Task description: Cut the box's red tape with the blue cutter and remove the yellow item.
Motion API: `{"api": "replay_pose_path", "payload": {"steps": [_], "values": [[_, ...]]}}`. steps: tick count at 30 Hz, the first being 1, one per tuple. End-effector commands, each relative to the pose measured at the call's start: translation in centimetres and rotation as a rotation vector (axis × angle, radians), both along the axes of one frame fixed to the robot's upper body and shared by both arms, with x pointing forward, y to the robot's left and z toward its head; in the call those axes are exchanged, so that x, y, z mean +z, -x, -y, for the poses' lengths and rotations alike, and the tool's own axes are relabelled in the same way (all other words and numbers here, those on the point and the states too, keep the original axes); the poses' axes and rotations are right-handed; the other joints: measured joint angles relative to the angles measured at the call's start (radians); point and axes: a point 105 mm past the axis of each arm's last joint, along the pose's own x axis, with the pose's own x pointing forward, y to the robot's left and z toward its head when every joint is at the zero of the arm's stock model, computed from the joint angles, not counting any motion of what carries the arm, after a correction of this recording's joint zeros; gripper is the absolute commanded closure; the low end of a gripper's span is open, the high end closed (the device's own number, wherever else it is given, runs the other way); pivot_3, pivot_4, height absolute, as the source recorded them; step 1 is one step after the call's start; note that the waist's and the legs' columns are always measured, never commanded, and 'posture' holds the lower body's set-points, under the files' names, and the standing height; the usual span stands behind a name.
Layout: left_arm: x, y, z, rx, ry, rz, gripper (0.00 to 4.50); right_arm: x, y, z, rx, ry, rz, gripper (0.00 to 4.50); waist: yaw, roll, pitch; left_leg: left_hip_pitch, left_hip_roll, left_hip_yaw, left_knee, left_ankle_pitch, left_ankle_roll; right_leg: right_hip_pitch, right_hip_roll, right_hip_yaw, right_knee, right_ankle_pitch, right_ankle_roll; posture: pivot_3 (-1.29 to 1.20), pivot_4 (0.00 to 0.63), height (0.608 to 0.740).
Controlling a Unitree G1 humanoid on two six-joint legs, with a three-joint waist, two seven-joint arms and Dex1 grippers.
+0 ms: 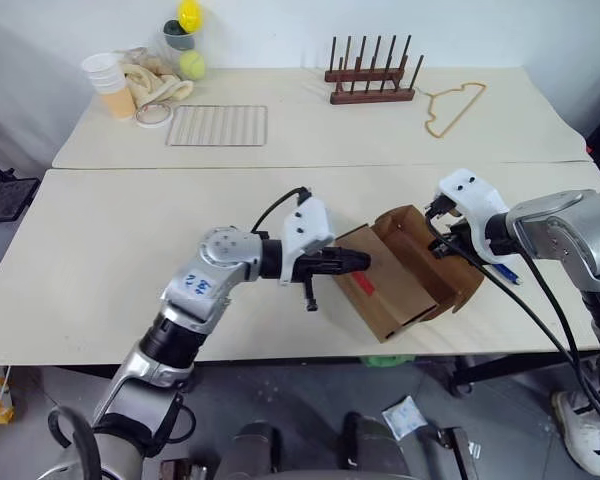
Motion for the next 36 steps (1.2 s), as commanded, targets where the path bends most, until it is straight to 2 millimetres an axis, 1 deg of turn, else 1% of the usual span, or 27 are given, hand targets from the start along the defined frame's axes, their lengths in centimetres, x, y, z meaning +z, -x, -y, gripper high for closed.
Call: {"api": "replay_pose_path", "payload": {"steps": [1,2,6,9,12,14,20,24,28,30,34,36], "values": [[-0.3,-0.3,0.9,0.016,-0.008,0.044,4.50,1.3,0.0,-0.3,0.012,-0.004,0.045,4.47,0.002,0.000,0.000,0.000,0.000,0.000,0.000,0.000,0.000,0.000,0.000,0.000,0.000,0.000,0.000,0.00,0.150,0.740],[-0.6,-0.1,0.8,0.007,-0.020,0.043,4.50,1.3,0.0,-0.4,0.012,-0.004,0.044,4.47,0.002,0.000,0.000,0.000,0.000,0.000,0.001,0.000,0.000,0.000,0.000,0.000,0.000,0.000,0.000,0.00,0.150,0.740],[-1.6,-0.6,0.3,0.025,-0.082,0.074,4.50,1.3,0.1,-0.4,0.011,-0.007,0.041,4.47,0.003,0.000,0.000,0.000,0.000,0.000,0.001,0.000,0.000,0.000,0.000,0.000,0.000,0.000,0.000,0.00,0.150,0.740],[-2.4,-0.8,-0.2,0.042,-0.127,0.045,4.50,1.3,0.2,-0.4,0.014,-0.007,0.039,4.47,0.003,0.000,0.000,0.000,0.000,-0.001,0.002,0.000,0.000,0.001,0.000,0.000,0.000,0.000,0.000,0.00,0.150,0.740],[-3.4,-0.7,-1.6,0.054,-0.202,0.000,4.50,1.4,0.2,-0.4,0.018,-0.007,0.041,4.47,0.002,0.000,0.000,0.001,0.000,-0.001,0.003,0.000,0.000,0.002,0.000,0.000,0.001,0.000,0.000,0.00,0.150,0.740],[-4.4,-0.5,-3.1,0.075,-0.255,-0.059,4.50,1.7,0.3,-0.3,0.023,-0.002,0.042,4.47,-0.001,0.000,-0.001,0.001,0.000,-0.001,0.003,0.000,0.000,0.002,0.000,0.000,0.001,0.000,0.000,0.00,0.150,0.740],[-6.0,-0.1,-5.2,0.149,-0.304,-0.157,4.50,2.0,0.8,0.0,0.034,0.009,0.034,4.47,0.000,0.002,-0.005,0.003,0.001,-0.001,0.001,0.000,0.000,0.003,0.000,0.001,0.001,0.000,0.000,0.00,0.150,0.740],[-6.5,0.1,-5.6,0.191,-0.311,-0.188,4.50,2.0,1.3,0.1,0.051,0.009,0.010,4.47,0.004,-0.001,-0.008,0.006,0.001,-0.002,0.002,0.000,0.000,0.007,0.000,0.000,0.000,0.000,0.000,0.00,0.150,0.740],[-6.9,0.3,-6.3,0.228,-0.334,-0.218,4.50,1.7,1.9,0.3,0.066,0.006,-0.022,4.47,0.005,-0.003,-0.009,0.018,0.001,-0.004,-0.001,-0.001,0.001,0.021,0.000,0.000,-0.004,0.000,-0.001,0.00,0.150,0.740],[-7.0,0.5,-6.6,0.236,-0.347,-0.229,4.50,1.5,2.1,0.3,0.071,0.005,-0.037,4.47,0.006,-0.003,-0.010,0.018,0.003,-0.009,-0.001,-0.001,0.002,0.020,0.000,0.001,-0.004,0.000,-0.001,0.00,0.150,0.740],[-7.0,0.7,-6.6,0.242,-0.331,-0.251,4.50,1.1,2.2,0.0,0.085,-0.005,-0.054,4.47,0.014,-0.002,-0.010,0.018,0.002,-0.010,-0.001,-0.001,0.002,0.020,-0.002,0.001,-0.003,0.000,-0.001,0.00,0.150,0.740],[-7.1,0.8,-6.8,0.256,-0.324,-0.268,4.50,0.8,2.1,-0.2,0.087,-0.010,-0.058,4.47,0.011,-0.002,-0.010,0.016,0.000,-0.009,-0.001,-0.001,0.002,0.017,-0.002,0.002,-0.003,0.000,-0.001,0.00,0.150,0.740]]}}
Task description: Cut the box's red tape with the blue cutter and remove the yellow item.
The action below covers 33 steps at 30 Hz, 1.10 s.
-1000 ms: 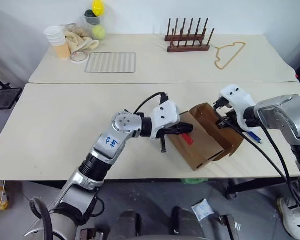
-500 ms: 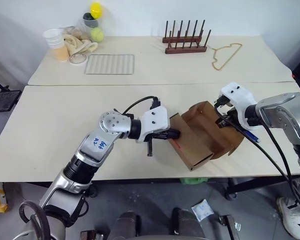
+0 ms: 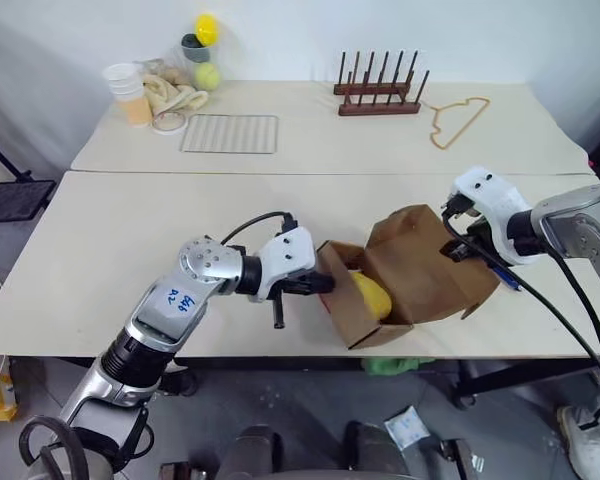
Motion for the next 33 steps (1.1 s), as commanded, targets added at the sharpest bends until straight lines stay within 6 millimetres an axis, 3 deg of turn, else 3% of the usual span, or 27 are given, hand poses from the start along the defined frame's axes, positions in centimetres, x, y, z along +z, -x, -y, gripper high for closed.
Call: {"api": "replay_pose_path", "payload": {"steps": [1,8,17,20,23,28,31,33], "values": [[-0.8,-0.1,-0.3,0.052,-0.016,-0.026,4.50,-0.5,0.0,-0.6,0.024,-0.007,-0.007,4.47,-0.002,-0.002,0.001,-0.003,0.000,0.000,0.000,0.000,0.000,-0.003,0.000,0.000,0.000,0.000,0.000,0.00,0.150,0.740],[-0.4,-1.2,-0.2,0.123,0.028,0.018,4.50,-1.3,-0.4,-1.1,0.012,-0.020,0.001,4.47,-0.005,-0.002,0.001,-0.005,-0.001,0.000,-0.001,-0.001,-0.001,-0.005,0.001,-0.003,0.000,0.000,0.000,0.00,0.150,0.740],[-0.5,-0.5,-1.4,0.134,0.042,-0.022,4.50,-0.8,-0.8,-1.1,-0.011,-0.025,0.043,4.47,-0.015,-0.002,0.001,-0.005,0.000,0.000,-0.001,-0.001,-0.001,-0.005,0.001,-0.003,0.000,0.000,0.000,0.00,0.150,0.740],[-0.4,-0.5,-2.7,0.140,0.038,0.009,3.89,-0.7,-0.8,-1.1,-0.023,-0.047,0.052,3.81,-0.016,-0.002,0.001,-0.005,0.000,0.000,-0.002,-0.001,-0.002,-0.005,0.001,-0.003,0.000,0.000,0.000,0.00,0.150,0.740],[-0.1,-0.5,-3.7,0.127,0.025,0.050,3.00,-0.5,-0.8,-1.2,-0.030,-0.065,0.058,2.76,-0.016,-0.002,0.001,-0.005,0.001,0.001,-0.002,-0.001,-0.002,-0.005,0.001,-0.003,-0.001,0.000,0.000,0.00,0.150,0.740],[3.4,-0.9,-7.8,0.124,0.104,0.149,1.50,2.3,-0.9,0.0,-0.017,-0.165,0.162,1.04,-0.014,-0.001,0.002,-0.005,0.001,0.001,-0.002,-0.001,-0.002,-0.006,0.001,-0.003,-0.001,0.000,0.000,0.00,0.150,0.740],[4.3,-0.1,-9.9,0.112,0.112,0.122,0.61,4.1,-1.1,0.6,0.018,-0.211,0.255,0.03,-0.014,0.000,0.003,-0.006,0.000,0.001,-0.002,-0.001,-0.002,-0.007,0.001,-0.003,-0.001,0.000,0.000,0.00,0.150,0.740],[4.4,0.6,-10.9,0.097,0.105,0.097,0.03,5.3,-1.1,1.1,0.068,-0.224,0.339,0.00,-0.014,0.000,0.003,-0.005,0.000,0.002,-0.003,-0.002,-0.001,-0.007,0.001,-0.003,-0.001,0.000,0.000,0.00,0.150,0.740]]}}
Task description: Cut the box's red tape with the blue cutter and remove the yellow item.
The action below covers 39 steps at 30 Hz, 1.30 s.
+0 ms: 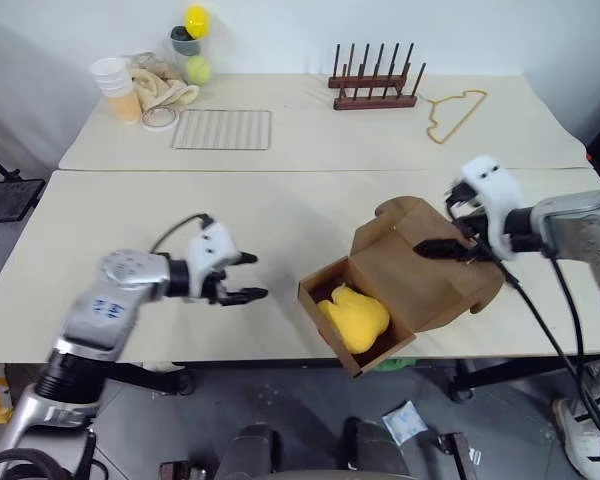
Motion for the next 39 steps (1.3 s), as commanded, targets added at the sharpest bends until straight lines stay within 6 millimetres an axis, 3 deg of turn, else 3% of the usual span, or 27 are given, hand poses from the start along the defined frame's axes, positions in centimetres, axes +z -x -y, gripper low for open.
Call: {"api": "replay_pose_path", "payload": {"steps": [1,5,8,12,14,17,20,22,25,31,34,39], "values": [[0.8,1.5,-1.0,-0.067,0.031,-0.021,0.03,3.1,0.2,0.9,0.074,-0.028,0.180,0.00,-0.001,0.000,0.000,0.000,0.000,0.001,0.000,0.000,0.000,0.000,0.000,0.000,0.000,0.000,0.000,0.00,0.150,0.740],[1.7,2.4,-1.4,-0.103,0.096,-0.005,0.03,4.3,0.9,1.2,0.214,-0.033,0.315,0.00,0.000,0.000,0.001,0.000,0.000,0.007,0.000,-0.001,0.001,0.000,0.000,0.000,0.000,0.000,0.000,0.00,0.150,0.740],[2.0,3.6,-1.0,-0.154,0.118,-0.041,0.03,5.3,2.5,0.0,0.398,-0.139,0.421,0.00,-0.002,0.000,0.001,0.001,0.001,0.007,0.000,-0.001,0.001,0.000,0.000,0.000,0.000,0.000,0.000,0.00,0.150,0.740],[2.7,4.2,0.0,-0.153,0.116,-0.067,0.03,6.2,4.3,0.6,0.501,-0.248,0.595,0.00,-0.001,-0.001,0.001,0.001,0.002,0.007,0.000,-0.001,0.001,0.000,0.001,0.000,0.001,0.000,0.000,0.00,0.150,0.740],[2.7,4.7,0.6,-0.158,0.081,-0.113,0.03,5.2,5.6,1.5,0.573,-0.197,0.634,0.00,0.004,-0.001,0.002,0.002,0.002,0.007,0.000,-0.001,0.001,0.001,0.001,0.000,0.001,0.000,0.000,0.00,0.150,0.740],[3.1,5.0,1.2,-0.143,0.073,-0.160,0.03,3.3,7.6,1.9,0.699,-0.133,0.556,0.00,0.006,-0.001,0.002,0.002,0.001,0.007,0.000,-0.001,0.001,0.004,0.001,-0.001,0.000,0.000,0.000,0.00,0.150,0.740],[3.8,4.1,3.9,-0.085,0.001,-0.218,0.03,1.7,11.1,2.8,0.753,-0.106,0.510,0.00,0.016,-0.002,0.004,0.004,0.002,0.006,0.001,-0.001,0.001,0.005,0.001,0.000,0.000,0.000,0.000,0.00,0.150,0.740],[4.0,3.4,4.5,-0.035,-0.044,-0.242,0.03,1.2,12.0,2.4,0.769,-0.102,0.496,0.00,0.022,-0.003,0.004,0.004,0.002,0.006,0.001,-0.001,0.001,0.007,0.001,-0.001,0.000,0.000,0.000,0.00,0.150,0.740],[5.3,2.5,6.2,-0.084,-0.051,-0.217,0.03,1.1,12.0,2.1,0.751,-0.110,0.495,0.00,0.003,-0.003,0.004,0.010,0.001,0.006,0.001,-0.001,0.001,0.008,0.001,0.004,0.001,0.000,0.000,0.00,0.150,0.740],[5.5,2.2,12.1,-0.337,-0.108,-0.176,0.03,1.6,12.2,1.8,0.762,-0.104,0.479,0.00,0.004,-0.002,0.005,0.008,0.002,0.006,0.000,-0.001,0.001,0.006,0.002,0.004,-0.001,0.000,0.000,0.00,0.150,0.740],[4.6,1.9,14.6,-0.417,-0.153,-0.162,0.03,1.7,12.1,1.6,0.761,-0.105,0.476,0.00,0.014,-0.003,0.005,0.007,0.001,0.006,0.001,-0.001,0.001,0.007,0.002,0.002,-0.002,0.000,0.000,0.00,0.150,0.740],[1.7,1.7,17.0,-0.490,-0.237,-0.169,0.03,1.7,12.4,0.8,0.765,-0.127,0.447,0.00,0.020,-0.003,0.005,0.007,0.001,0.007,0.001,-0.001,0.001,0.007,0.002,0.002,-0.002,0.000,0.000,0.00,0.150,0.740]]}}
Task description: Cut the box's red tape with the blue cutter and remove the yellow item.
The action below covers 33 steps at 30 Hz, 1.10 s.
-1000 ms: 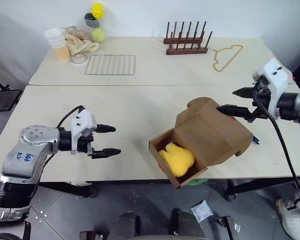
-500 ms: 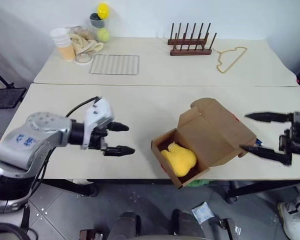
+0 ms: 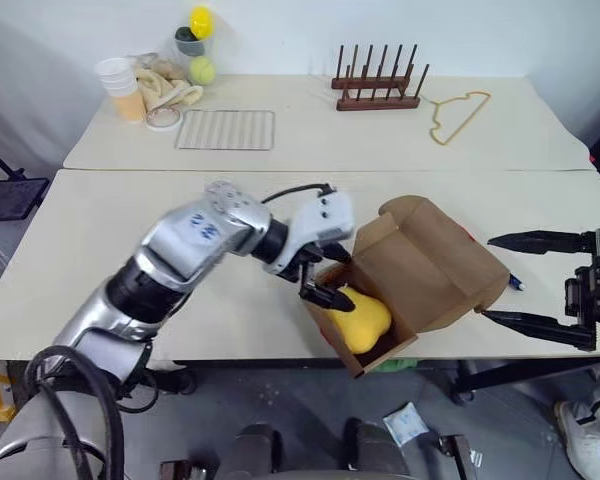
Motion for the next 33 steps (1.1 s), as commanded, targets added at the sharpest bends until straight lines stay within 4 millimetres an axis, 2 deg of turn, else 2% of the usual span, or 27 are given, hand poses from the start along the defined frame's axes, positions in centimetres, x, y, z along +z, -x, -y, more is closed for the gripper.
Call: {"api": "replay_pose_path", "payload": {"steps": [1,3,7,11,14,20,24,27,31,33], "values": [[-1.1,-0.1,1.1,-0.054,-0.042,0.028,0.03,0.7,0.8,-1.0,0.032,0.022,0.010,0.00,0.004,0.000,0.000,0.000,0.000,0.000,0.000,0.000,0.000,0.000,0.000,0.000,0.000,0.000,0.000,0.00,0.150,0.740],[-2.4,-0.3,1.5,-0.065,-0.078,0.027,0.03,0.7,1.0,-1.4,0.037,0.024,0.002,0.00,0.006,0.000,0.000,0.000,0.000,0.000,0.000,0.000,0.000,0.000,0.000,0.000,0.000,0.000,0.000,0.00,0.150,0.740],[-3.8,-0.4,2.7,-0.096,-0.115,0.049,0.03,1.0,1.1,-1.9,0.038,0.017,0.014,0.00,0.009,0.000,0.000,0.000,0.000,-0.001,0.001,0.000,0.000,0.000,0.000,0.000,0.000,0.000,0.000,0.00,0.150,0.740],[-5.3,-1.2,2.6,-0.096,-0.162,0.091,0.03,1.2,0.9,-2.3,0.041,0.014,0.019,0.00,0.013,0.000,0.000,0.000,0.000,-0.001,0.001,0.000,0.000,0.001,0.000,0.000,0.000,0.000,0.000,0.00,0.150,0.740],[-4.9,-1.6,3.4,-0.080,-0.108,0.111,0.64,1.2,0.9,-2.4,0.036,0.010,0.028,0.00,0.017,0.000,0.000,0.001,0.000,-0.001,0.002,0.000,0.001,0.002,-0.001,0.000,0.001,0.000,0.000,0.00,0.150,0.740],[-3.6,-3.3,3.5,-0.037,-0.036,0.177,2.39,0.9,0.7,-2.1,0.015,0.010,0.033,0.00,0.016,0.000,0.000,0.001,-0.001,-0.003,0.003,0.000,0.002,0.002,-0.002,0.000,0.001,0.001,0.000,0.00,0.150,0.740],[-0.7,-4.4,3.6,-0.016,0.110,0.151,3.55,0.4,0.4,-1.6,-0.022,0.001,0.030,0.00,0.012,0.000,0.000,0.000,-0.001,-0.003,0.002,0.000,0.002,0.001,-0.002,0.000,0.001,0.001,0.000,0.00,0.150,0.740],[0.5,-4.9,3.3,-0.009,0.180,0.138,4.43,0.2,0.2,-1.3,-0.037,-0.004,0.025,0.00,0.012,-0.001,0.000,0.000,-0.001,-0.003,0.002,0.000,0.002,0.000,-0.002,0.000,0.001,0.001,0.000,0.00,0.150,0.740],[2.7,-5.8,3.1,0.018,0.328,0.149,4.47,0.0,-0.1,-1.0,-0.061,-0.017,0.030,0.00,0.014,-0.001,0.001,-0.001,-0.001,-0.002,0.002,0.000,0.002,0.000,-0.002,-0.001,0.000,0.001,0.000,0.00,0.150,0.740],[3.6,-5.4,2.7,-0.023,0.411,0.142,4.47,-0.1,-0.2,-1.0,-0.072,-0.033,0.037,0.00,0.012,-0.001,0.001,-0.002,-0.001,-0.002,0.002,0.000,0.002,0.000,-0.002,-0.001,0.000,0.001,0.000,0.00,0.150,0.740]]}}
